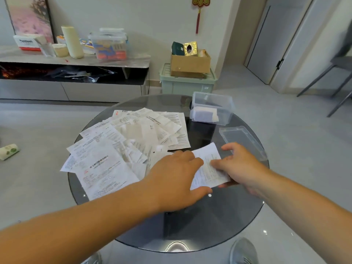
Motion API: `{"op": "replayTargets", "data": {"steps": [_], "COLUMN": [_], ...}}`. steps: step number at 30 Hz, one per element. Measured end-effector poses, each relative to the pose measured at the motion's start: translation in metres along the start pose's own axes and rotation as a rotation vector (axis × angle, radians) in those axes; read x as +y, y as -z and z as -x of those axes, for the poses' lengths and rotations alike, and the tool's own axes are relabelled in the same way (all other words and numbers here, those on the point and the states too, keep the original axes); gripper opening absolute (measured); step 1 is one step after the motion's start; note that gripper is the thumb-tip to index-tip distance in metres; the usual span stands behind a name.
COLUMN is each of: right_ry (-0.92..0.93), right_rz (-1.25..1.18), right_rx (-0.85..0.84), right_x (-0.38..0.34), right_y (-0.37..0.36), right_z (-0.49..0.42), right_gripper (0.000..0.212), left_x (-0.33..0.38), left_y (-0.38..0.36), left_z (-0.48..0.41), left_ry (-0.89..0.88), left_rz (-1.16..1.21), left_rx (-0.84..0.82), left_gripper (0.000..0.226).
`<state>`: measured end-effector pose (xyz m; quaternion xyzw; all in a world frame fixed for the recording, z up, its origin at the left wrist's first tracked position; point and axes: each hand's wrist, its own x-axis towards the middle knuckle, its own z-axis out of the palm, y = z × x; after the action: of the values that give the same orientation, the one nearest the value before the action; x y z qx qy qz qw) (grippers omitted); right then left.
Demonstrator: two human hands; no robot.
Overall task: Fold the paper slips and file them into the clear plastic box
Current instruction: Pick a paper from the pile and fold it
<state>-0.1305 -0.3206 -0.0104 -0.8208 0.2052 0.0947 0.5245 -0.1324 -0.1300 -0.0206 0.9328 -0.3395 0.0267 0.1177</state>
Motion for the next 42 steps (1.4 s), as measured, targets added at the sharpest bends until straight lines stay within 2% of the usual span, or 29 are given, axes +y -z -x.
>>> {"op": "replayTargets", "data": {"steps": [3, 7, 10, 12, 14, 16, 18, 19, 21, 23, 26, 31, 35, 39, 42], "right_ry": [-0.017, -0.002, 0.005, 0.084, 0.232, 0.426, 0.564, 0.575, 0.599, 0.656, 0.616, 0.62, 0.658, 0.747, 0.777], "right_rz": [0.036, 0.024, 0.075, 0.278, 0.595, 0.678, 0.589, 0.555, 0.614, 0.718, 0.732, 0.832, 0.908, 0.909, 0.882], "right_rx": [-0.052, -0.066, -0.112, -0.081, 0.052, 0.107, -0.069, -0.187, -0.32, -0.336, -0.316, -0.311, -0.288, -0.284, -0.333], "right_x": [0.017, 0.029, 0.03, 0.032, 0.033, 0.034, 0.032, 0.033, 0.036, 0.04, 0.039, 0.038, 0.041, 0.047, 0.057], "right_y": [0.005, 0.013, 0.017, 0.021, 0.025, 0.03, 0.033, 0.033, 0.032, 0.03, 0.032, 0.032, 0.029, 0.028, 0.026], "right_z": [0.011, 0.022, 0.026, 0.025, 0.02, 0.014, 0.01, 0.01, 0.009, 0.006, 0.003, 0.005, 0.011, 0.018, 0.023], "right_gripper": [0.068, 0.072, 0.072, 0.06, 0.048, 0.041, 0.034, 0.036, 0.053, 0.065, 0.052, 0.049, 0.065, 0.064, 0.072], "left_x": [0.009, 0.02, 0.024, 0.022, 0.015, 0.004, -0.008, -0.012, -0.019, -0.023, -0.03, -0.04, -0.036, -0.032, -0.025], "left_y": [-0.016, -0.026, -0.028, -0.028, -0.024, -0.019, -0.015, -0.014, -0.012, -0.011, -0.009, -0.011, -0.009, -0.006, -0.005], "left_z": [-0.009, -0.01, -0.01, -0.008, -0.006, -0.003, 0.001, 0.004, 0.009, 0.015, 0.019, 0.026, 0.022, 0.022, 0.029], "left_ry": [0.009, -0.019, -0.064, -0.09, -0.094, -0.092, -0.098, -0.103, -0.122, -0.15, -0.171, -0.117, -0.057, -0.061, -0.091], "left_rz": [-0.024, -0.02, 0.05, 0.104, 0.209, 0.34, 0.454, 0.495, 0.525, 0.491, 0.406, 0.276, 0.187, 0.139, 0.093], "left_rx": [-0.058, -0.102, -0.114, -0.157, -0.197, -0.245, -0.305, -0.321, -0.308, -0.278, -0.239, -0.218, -0.248, -0.332, -0.378], "left_gripper": [0.064, 0.066, 0.051, 0.044, 0.044, 0.043, 0.036, 0.031, 0.02, 0.013, 0.009, 0.023, 0.052, 0.083, 0.097]}}
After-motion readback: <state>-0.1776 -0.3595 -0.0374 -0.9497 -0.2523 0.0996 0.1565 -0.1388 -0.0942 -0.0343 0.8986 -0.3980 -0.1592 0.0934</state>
